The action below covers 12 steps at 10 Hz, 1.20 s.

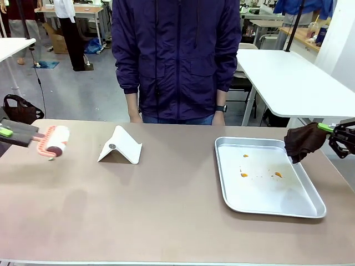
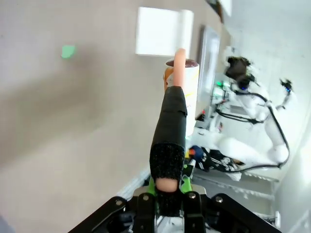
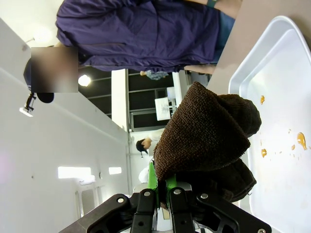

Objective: Clean the surface of the table.
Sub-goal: If a person points to the right, clean the right side of the table with your right hand, and if they point to the left, clean the left side with your left hand.

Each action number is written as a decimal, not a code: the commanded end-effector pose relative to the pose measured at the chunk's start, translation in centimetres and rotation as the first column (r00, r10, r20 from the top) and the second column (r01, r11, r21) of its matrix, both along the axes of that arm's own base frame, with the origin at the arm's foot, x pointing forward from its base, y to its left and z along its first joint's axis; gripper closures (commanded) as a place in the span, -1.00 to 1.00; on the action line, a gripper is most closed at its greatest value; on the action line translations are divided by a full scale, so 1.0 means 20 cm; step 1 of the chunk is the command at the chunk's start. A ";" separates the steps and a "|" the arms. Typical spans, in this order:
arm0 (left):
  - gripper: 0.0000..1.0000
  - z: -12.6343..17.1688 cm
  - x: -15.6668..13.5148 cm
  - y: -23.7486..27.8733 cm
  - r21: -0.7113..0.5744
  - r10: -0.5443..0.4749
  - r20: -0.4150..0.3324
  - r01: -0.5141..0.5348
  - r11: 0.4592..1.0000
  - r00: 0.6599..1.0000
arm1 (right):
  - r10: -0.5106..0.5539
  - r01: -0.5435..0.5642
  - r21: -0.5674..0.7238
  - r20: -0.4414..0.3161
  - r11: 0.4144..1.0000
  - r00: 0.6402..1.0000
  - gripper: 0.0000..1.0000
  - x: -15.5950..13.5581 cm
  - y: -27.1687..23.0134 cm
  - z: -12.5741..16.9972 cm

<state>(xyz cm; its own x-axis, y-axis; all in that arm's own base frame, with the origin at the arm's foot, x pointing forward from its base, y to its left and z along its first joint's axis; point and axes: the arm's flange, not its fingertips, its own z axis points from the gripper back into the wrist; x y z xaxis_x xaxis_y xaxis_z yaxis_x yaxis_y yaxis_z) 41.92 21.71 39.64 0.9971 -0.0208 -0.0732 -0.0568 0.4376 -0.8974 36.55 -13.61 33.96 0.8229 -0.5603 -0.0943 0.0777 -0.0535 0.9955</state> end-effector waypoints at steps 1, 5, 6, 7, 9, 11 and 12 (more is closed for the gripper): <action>0.62 0.04 -0.10 0.17 -0.095 -0.013 0.075 0.020 0.995 0.997 | 0.012 -0.012 0.006 0.009 1.000 1.000 1.00 -0.01 -0.01 0.02; 0.62 0.04 -0.40 0.67 -0.330 0.137 0.190 -0.068 0.941 0.972 | 0.012 -0.012 0.006 0.009 1.000 1.000 1.00 -0.01 -0.01 0.02; 0.62 0.00 -0.47 0.78 -0.374 0.180 0.198 -0.095 0.923 0.964 | 0.012 -0.012 0.006 0.009 1.000 1.000 1.00 -0.01 -0.01 0.02; 0.62 -0.05 -0.50 0.86 -0.360 0.171 0.192 -0.093 0.928 0.966 | 0.012 -0.012 0.006 0.009 1.000 1.000 1.00 -0.01 -0.01 0.02; 0.62 -0.13 -0.53 0.95 -0.368 0.135 0.185 -0.059 0.928 0.973 | 0.012 -0.012 0.006 0.009 1.000 1.000 1.00 -0.01 -0.01 0.02; 0.62 -0.23 -0.52 0.77 -0.359 0.192 0.166 -0.122 0.925 0.967 | 0.012 -0.012 0.006 0.009 1.000 1.000 1.00 -0.01 -0.01 0.02; 0.62 -0.23 -0.52 0.77 -0.359 0.192 0.166 -0.122 0.925 0.967 | 0.012 -0.012 0.006 0.009 1.000 1.000 1.00 -0.01 -0.01 0.02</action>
<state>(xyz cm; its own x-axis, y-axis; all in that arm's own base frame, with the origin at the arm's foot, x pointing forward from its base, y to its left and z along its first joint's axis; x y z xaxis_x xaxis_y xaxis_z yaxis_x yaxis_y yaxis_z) 31.95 37.58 34.02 0.9864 0.1327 0.0974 0.0843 0.1012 -0.9913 36.52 -13.60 33.92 0.8229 -0.5601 -0.0954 0.0782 -0.0546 0.9954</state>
